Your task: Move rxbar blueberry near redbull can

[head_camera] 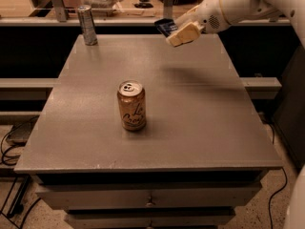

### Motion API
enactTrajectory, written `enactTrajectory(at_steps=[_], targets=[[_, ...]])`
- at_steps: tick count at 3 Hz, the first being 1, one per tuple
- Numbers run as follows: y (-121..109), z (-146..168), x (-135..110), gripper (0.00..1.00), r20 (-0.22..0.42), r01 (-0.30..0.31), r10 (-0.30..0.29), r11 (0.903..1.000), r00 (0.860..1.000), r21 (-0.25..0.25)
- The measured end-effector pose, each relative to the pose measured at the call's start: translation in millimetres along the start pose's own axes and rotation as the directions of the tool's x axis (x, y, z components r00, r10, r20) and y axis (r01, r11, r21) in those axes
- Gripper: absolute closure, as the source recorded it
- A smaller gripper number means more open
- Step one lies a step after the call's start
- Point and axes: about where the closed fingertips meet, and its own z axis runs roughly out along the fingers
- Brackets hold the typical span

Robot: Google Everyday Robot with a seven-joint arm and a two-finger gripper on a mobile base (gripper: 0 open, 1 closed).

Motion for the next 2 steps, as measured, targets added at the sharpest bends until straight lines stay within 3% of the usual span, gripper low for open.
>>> enactTrajectory(at_steps=[1,2], targets=[[5,26,-1,1.0,0.007,-0.017,0.017,0.9998,1.0,0.006],[20,89,-21,1.0,0.067,-0.047,0.046,0.9988,0.997,0.014]])
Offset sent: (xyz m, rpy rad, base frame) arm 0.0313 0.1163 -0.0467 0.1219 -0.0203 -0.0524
